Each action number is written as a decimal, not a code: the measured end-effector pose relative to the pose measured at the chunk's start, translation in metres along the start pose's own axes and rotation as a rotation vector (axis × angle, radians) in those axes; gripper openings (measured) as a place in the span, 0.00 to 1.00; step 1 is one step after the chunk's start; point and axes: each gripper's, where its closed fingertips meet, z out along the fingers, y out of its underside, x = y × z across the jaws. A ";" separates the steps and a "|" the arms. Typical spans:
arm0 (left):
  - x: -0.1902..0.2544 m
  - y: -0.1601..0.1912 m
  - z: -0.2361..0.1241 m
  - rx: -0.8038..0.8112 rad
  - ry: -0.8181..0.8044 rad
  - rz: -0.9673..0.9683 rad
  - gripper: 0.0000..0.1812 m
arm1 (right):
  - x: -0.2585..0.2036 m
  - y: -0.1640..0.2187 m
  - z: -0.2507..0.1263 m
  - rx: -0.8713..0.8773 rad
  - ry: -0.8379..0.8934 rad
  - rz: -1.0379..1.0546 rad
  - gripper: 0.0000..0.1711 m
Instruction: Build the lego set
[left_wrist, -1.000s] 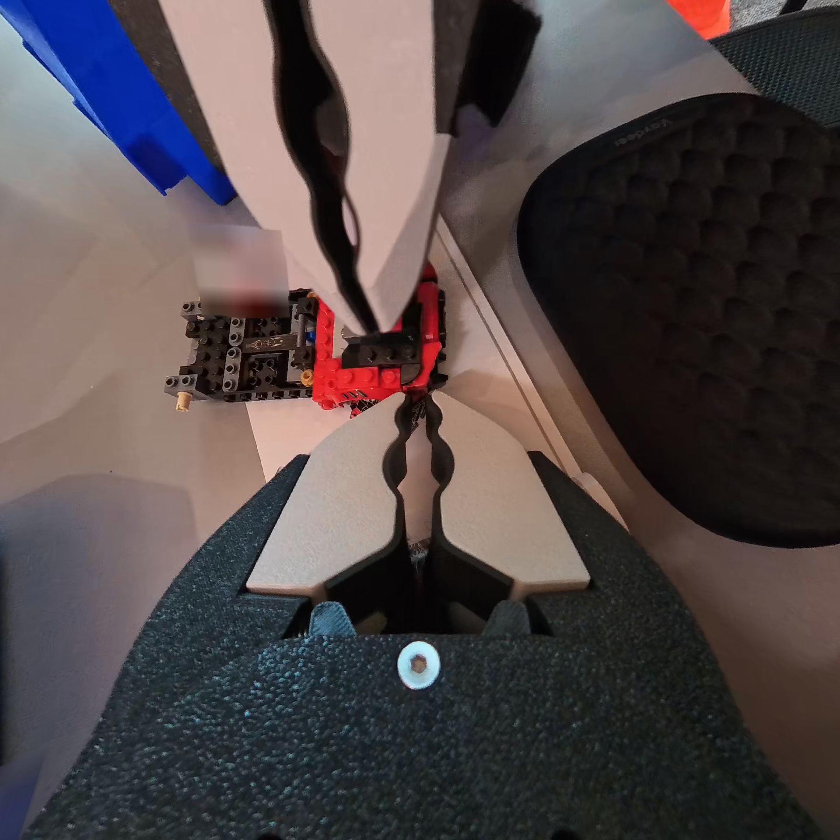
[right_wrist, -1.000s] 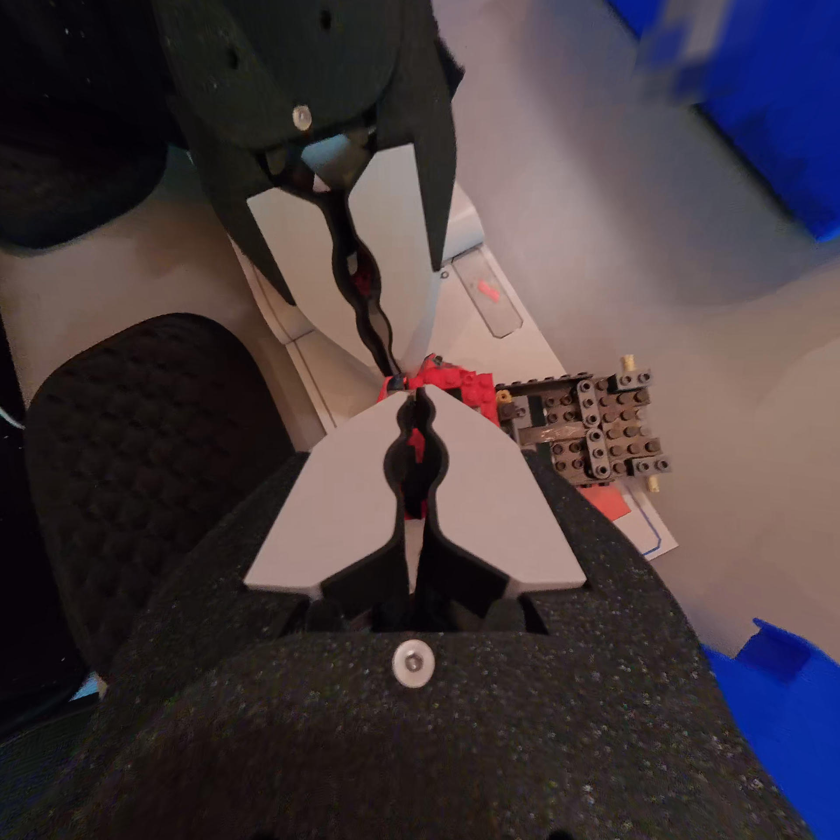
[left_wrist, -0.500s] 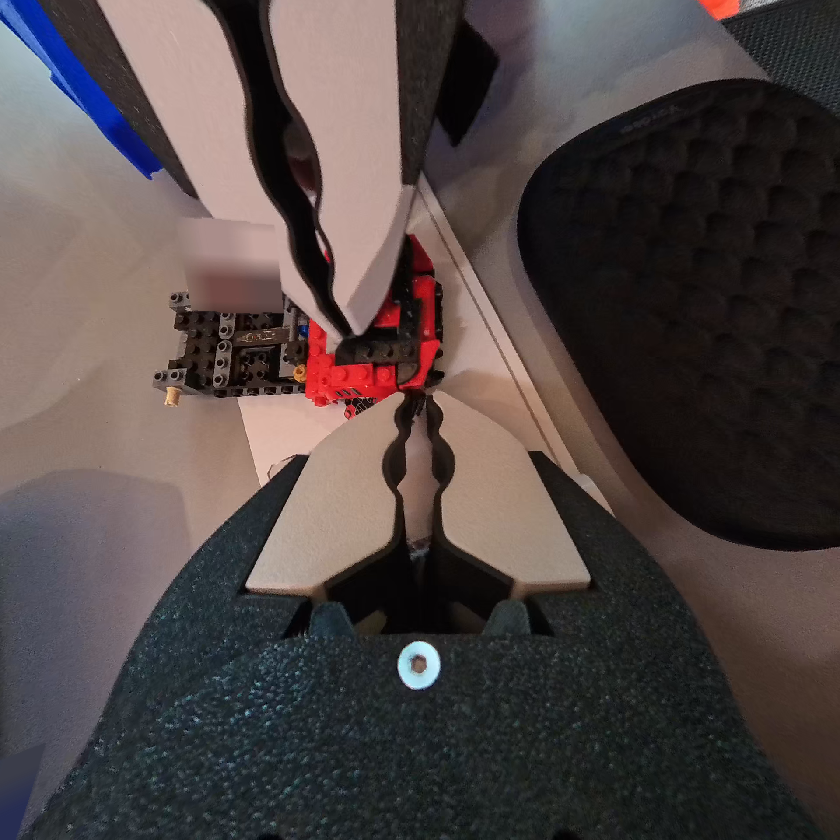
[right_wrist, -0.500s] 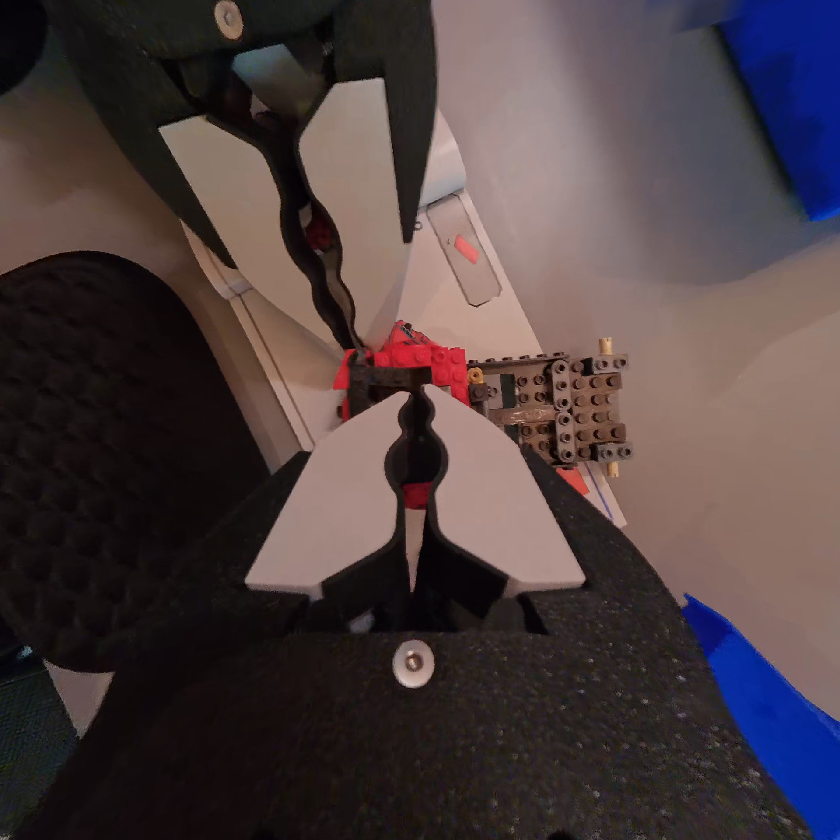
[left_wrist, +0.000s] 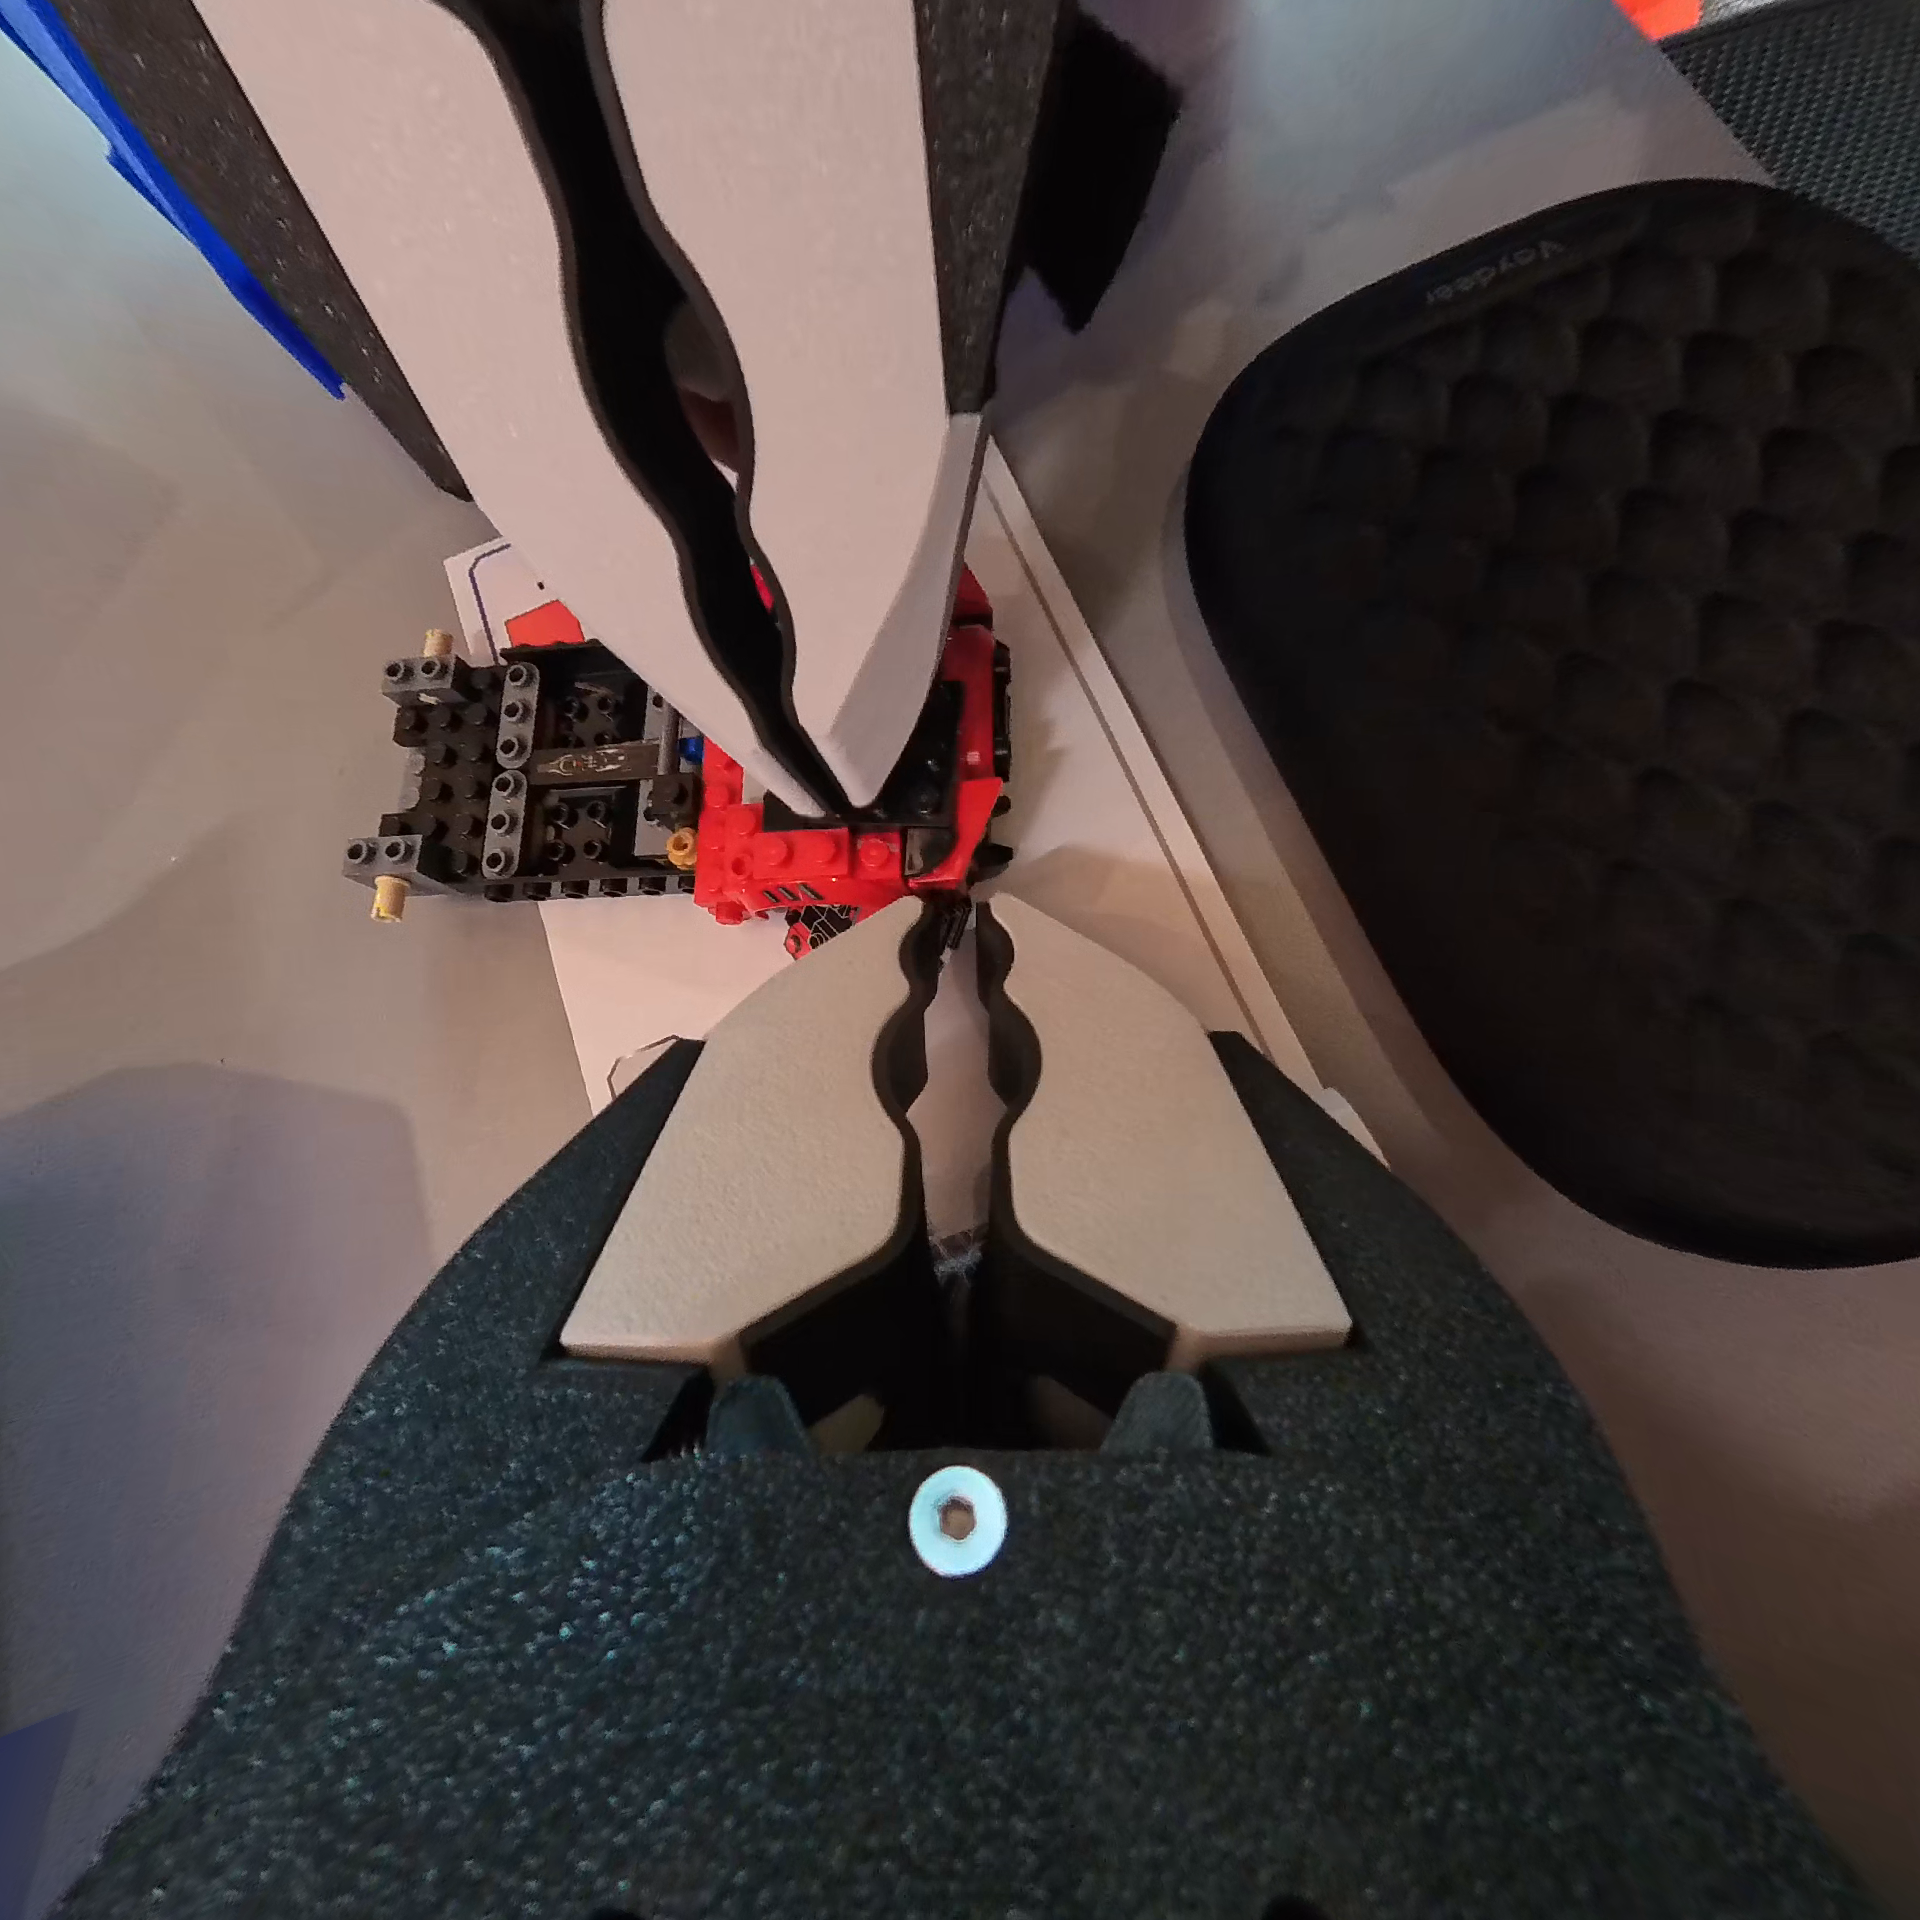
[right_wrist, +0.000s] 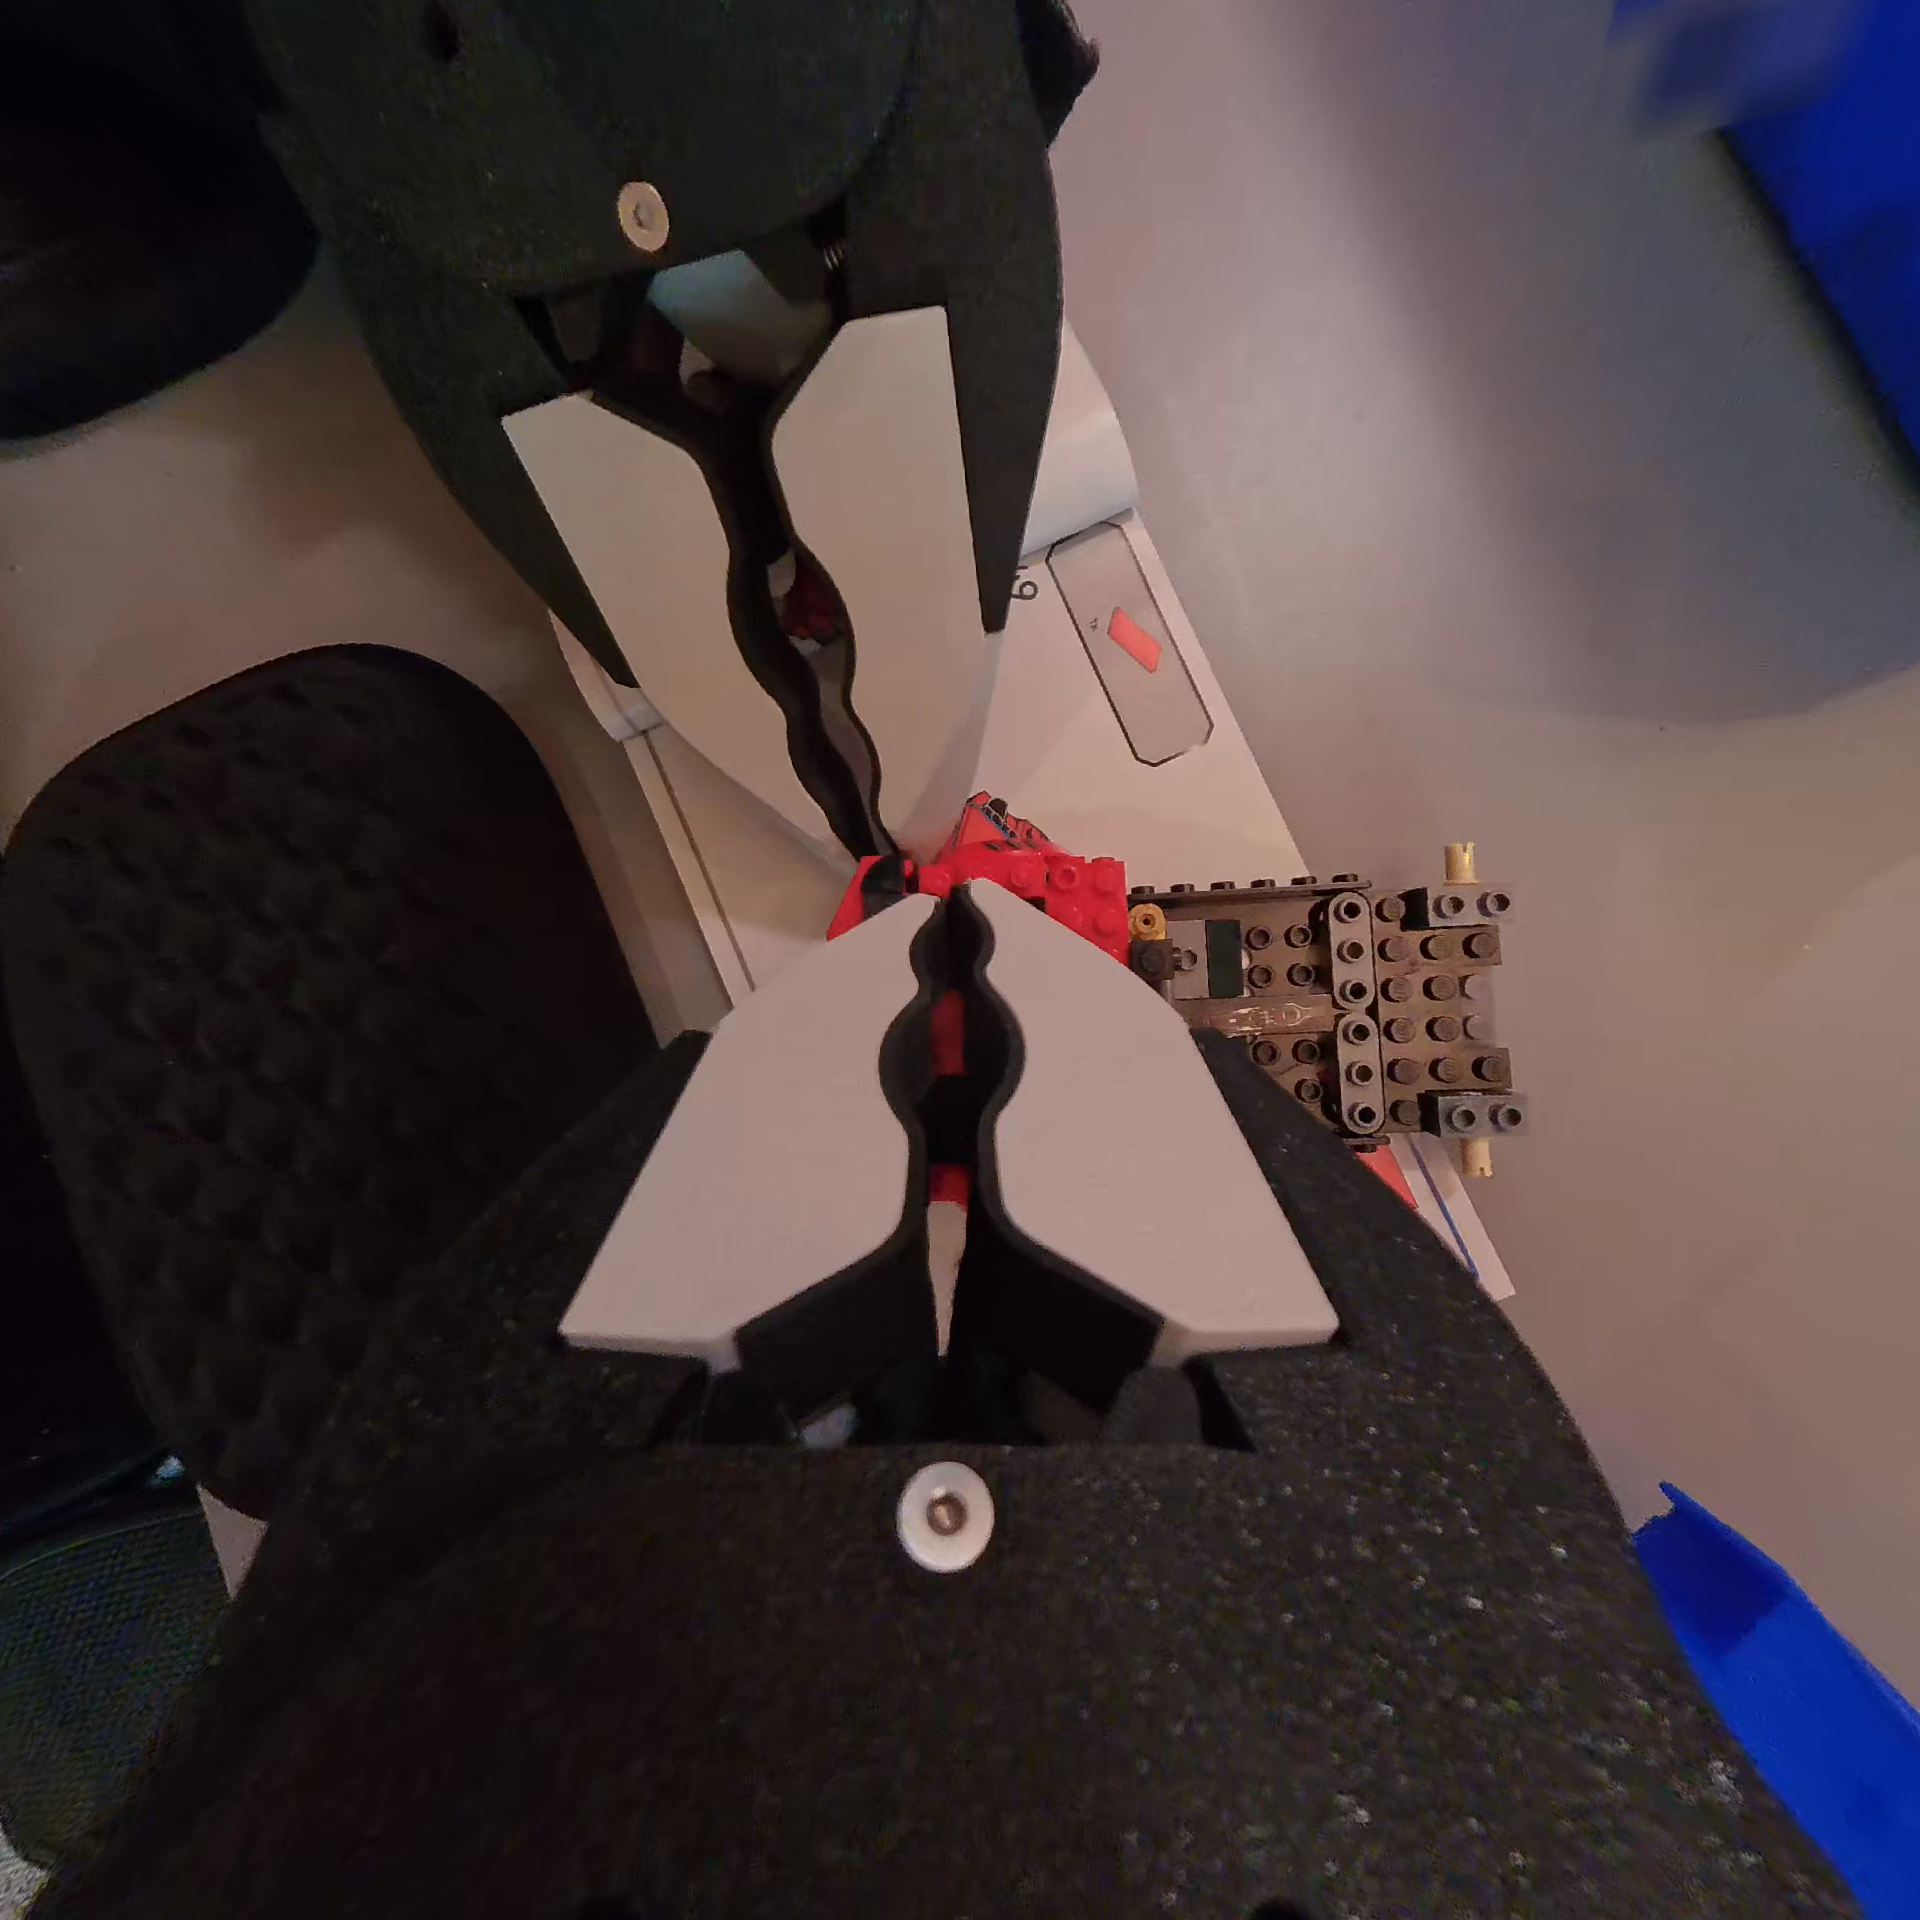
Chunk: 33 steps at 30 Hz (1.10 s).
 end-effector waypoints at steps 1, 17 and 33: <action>0.000 0.000 0.000 0.001 -0.001 0.001 0.03 | 0.000 0.000 0.000 0.001 -0.006 0.003 0.00; -0.003 -0.003 -0.003 0.018 -0.014 0.003 0.03 | 0.001 0.000 0.002 0.040 -0.064 -0.024 0.01; -0.003 0.001 -0.002 -0.052 -0.024 -0.083 0.03 | 0.001 -0.003 0.004 0.073 -0.028 -0.114 0.00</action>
